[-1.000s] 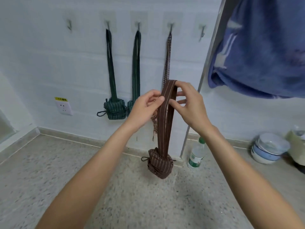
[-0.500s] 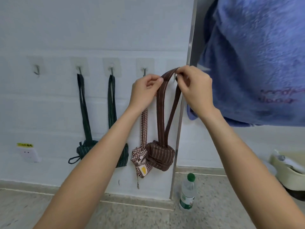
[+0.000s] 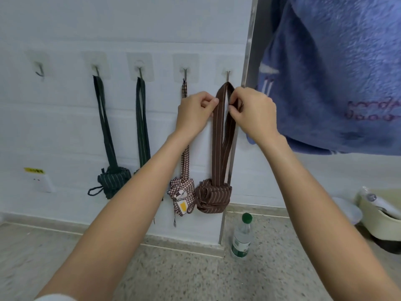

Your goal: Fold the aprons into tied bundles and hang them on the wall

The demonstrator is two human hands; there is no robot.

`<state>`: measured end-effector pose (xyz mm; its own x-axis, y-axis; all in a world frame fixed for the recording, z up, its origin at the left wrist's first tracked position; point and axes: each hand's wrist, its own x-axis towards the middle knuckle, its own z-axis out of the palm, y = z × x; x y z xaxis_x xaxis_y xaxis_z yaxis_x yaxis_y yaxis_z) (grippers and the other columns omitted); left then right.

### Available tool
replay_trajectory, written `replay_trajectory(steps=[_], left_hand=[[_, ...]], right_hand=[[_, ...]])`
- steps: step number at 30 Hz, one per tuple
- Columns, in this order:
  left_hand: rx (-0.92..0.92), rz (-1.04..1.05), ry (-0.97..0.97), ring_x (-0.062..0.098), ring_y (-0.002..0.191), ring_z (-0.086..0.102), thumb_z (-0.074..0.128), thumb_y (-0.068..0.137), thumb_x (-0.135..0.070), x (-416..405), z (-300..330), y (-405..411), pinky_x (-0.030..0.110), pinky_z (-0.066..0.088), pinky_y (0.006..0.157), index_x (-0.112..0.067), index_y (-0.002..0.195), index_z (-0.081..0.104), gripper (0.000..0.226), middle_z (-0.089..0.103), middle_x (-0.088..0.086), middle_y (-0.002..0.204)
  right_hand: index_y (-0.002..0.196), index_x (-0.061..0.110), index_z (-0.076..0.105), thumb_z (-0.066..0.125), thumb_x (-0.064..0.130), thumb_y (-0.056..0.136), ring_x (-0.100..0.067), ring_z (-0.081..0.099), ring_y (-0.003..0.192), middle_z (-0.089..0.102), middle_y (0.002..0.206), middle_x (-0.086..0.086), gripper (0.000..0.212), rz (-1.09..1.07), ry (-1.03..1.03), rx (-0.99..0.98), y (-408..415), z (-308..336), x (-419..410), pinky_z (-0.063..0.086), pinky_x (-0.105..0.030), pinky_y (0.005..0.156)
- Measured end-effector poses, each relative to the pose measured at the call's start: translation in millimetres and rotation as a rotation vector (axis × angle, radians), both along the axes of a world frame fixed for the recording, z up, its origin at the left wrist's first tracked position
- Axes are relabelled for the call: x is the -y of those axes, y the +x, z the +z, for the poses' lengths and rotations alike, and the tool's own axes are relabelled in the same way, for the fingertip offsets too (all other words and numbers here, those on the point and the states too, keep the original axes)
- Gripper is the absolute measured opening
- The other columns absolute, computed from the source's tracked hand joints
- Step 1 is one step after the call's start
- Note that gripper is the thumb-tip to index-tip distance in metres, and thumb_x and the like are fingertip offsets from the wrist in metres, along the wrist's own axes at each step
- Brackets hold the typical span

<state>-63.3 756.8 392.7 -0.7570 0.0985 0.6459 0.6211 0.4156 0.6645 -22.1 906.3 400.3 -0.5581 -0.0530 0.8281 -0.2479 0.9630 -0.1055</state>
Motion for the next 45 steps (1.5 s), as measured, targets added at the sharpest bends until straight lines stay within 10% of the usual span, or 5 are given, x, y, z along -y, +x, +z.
replay_trajectory(steps=[14, 20, 26, 35, 45], left_hand=[[0.332, 0.062, -0.407, 0.017, 0.110, 0.055, 0.059, 0.082, -0.055, 20.7, -171.6, 66.2, 0.032, 0.045, 0.092, -0.015, 0.130, 0.048, 0.063, 0.057, 0.003, 0.125], [0.420, 0.116, -0.129, 0.017, 0.104, 0.059, 0.068, 0.082, -0.037, 9.1, -197.5, 68.6, 0.024, 0.047, 0.086, -0.015, 0.125, 0.055, 0.050, 0.061, 0.005, 0.119], [0.479, 0.018, 0.205, 0.018, 0.104, 0.060, 0.073, 0.079, -0.014, 10.9, -218.4, 74.2, 0.021, 0.051, 0.084, -0.015, 0.113, 0.061, 0.037, 0.057, -0.005, 0.106], [0.502, 0.065, 0.158, 0.021, 0.104, 0.063, 0.068, 0.082, -0.004, 1.4, -220.7, 59.2, 0.031, 0.052, 0.090, -0.012, 0.119, 0.058, 0.040, 0.060, 0.008, 0.119], [0.375, 0.193, 0.107, 0.006, 0.101, 0.058, 0.054, 0.093, -0.018, 13.8, -202.2, 106.3, 0.013, 0.043, 0.086, -0.016, 0.123, 0.058, 0.031, 0.063, -0.002, 0.118]], right_hand=[[0.128, 0.013, 0.048, 0.063, 0.022, 0.087, -0.015, 0.060, 0.092, 0.055, 0.120, -0.002, 0.044, 0.293, -0.603, 0.580, 48.3, -214.1, -8.9, 0.051, -0.038, 0.084], [0.121, 0.011, 0.052, 0.067, 0.017, 0.084, -0.017, 0.056, 0.091, 0.055, 0.105, -0.004, 0.041, 0.259, -0.792, 0.538, 42.0, -225.3, -3.0, 0.048, -0.029, 0.082], [0.115, 0.017, 0.042, 0.068, 0.018, 0.085, -0.015, 0.061, 0.094, 0.063, 0.105, 0.000, 0.040, 0.389, -0.727, 0.589, 46.4, -234.5, -5.8, 0.053, -0.031, 0.077], [0.114, 0.013, 0.039, 0.067, 0.020, 0.084, -0.022, 0.058, 0.090, 0.060, 0.107, -0.005, 0.042, 0.179, -0.500, 0.514, 34.4, -236.1, 4.1, 0.043, -0.031, 0.066], [0.123, 0.010, 0.050, 0.064, 0.023, 0.086, -0.021, 0.048, 0.112, 0.054, 0.120, -0.007, 0.042, 0.283, -0.516, 0.394, 64.4, -215.3, -1.8, 0.038, -0.026, 0.091]])
